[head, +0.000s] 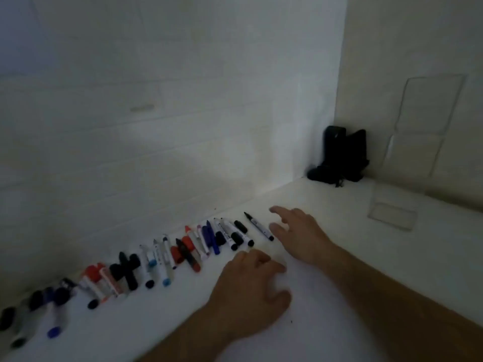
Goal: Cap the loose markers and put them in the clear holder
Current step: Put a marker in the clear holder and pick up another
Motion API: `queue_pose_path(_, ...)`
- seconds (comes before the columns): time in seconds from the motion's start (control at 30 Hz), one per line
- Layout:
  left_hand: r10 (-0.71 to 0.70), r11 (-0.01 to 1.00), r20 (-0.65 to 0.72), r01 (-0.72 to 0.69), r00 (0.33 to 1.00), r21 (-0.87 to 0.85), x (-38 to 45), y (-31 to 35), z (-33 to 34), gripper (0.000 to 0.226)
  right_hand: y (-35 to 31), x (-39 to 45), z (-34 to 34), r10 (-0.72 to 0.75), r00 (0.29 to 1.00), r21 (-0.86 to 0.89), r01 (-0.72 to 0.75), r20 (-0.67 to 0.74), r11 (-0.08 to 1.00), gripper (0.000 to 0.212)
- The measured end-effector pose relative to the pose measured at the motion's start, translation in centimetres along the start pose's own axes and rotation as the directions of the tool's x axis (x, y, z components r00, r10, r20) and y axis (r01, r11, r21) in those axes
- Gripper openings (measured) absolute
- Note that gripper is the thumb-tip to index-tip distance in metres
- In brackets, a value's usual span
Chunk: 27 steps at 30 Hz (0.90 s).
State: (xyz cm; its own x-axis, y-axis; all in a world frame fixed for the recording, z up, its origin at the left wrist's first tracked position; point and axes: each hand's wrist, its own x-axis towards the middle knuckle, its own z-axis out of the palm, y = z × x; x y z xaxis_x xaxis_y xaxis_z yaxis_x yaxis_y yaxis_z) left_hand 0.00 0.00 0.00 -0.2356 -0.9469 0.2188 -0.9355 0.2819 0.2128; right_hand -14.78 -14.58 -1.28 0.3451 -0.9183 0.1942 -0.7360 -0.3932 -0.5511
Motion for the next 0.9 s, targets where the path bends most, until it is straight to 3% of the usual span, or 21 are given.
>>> queue_pose_path(0.03,0.033,0.999,0.057,-0.032,0.998,-0.015,0.5,-0.5,-0.5,0.053,-0.4,0.4,0.6,-0.01,1.0,0.015,0.01,0.015,1.0,0.047)
queue_pose_path(0.13,0.067,0.99,0.221,-0.038,0.973,-0.135,2.7,-2.7,-3.8,0.025,-1.3,0.5,1.4,-0.103,0.993,-0.258,0.115,0.062,0.959,0.043)
queue_pose_path(0.23,-0.101,0.979,0.109,0.118,0.989,-0.168,5.7,-5.6,-6.5,0.015,-1.2,0.1,1.6,-0.129,0.991,-0.372,0.129,0.024,0.919,0.038)
queue_pose_path(0.33,-0.214,0.975,0.051,0.217,0.975,-0.052,8.8,-8.2,-6.8,0.018,-0.9,0.1,1.4,-0.071,0.997,-0.345,0.056,-0.031,0.937,0.036)
queue_pose_path(0.43,-0.249,0.968,0.126,0.244,0.96,0.052,11.0,-9.8,-6.0,0.019,-0.5,0.2,1.2,-0.161,0.987,-0.311,0.148,-0.016,0.939,0.043)
queue_pose_path(0.5,-0.259,0.962,0.149,0.242,0.954,0.126,11.7,-10.0,-5.3,0.019,-0.5,0.3,1.4,-0.203,0.979,-0.33,0.202,0.031,0.922,0.034)
queue_pose_path(0.77,-0.217,0.972,0.206,0.193,0.954,0.131,14.1,-9.6,-3.3,0.026,1.3,1.4,0.7,-0.088,0.993,-0.27,0.063,-0.079,0.961,0.02)
queue_pose_path(0.9,-0.188,0.974,0.224,0.154,0.956,0.164,15.6,-8.9,-3.0,0.022,2.1,1.0,-0.5,-0.041,0.984,-0.145,0.016,-0.172,0.989,0.018)
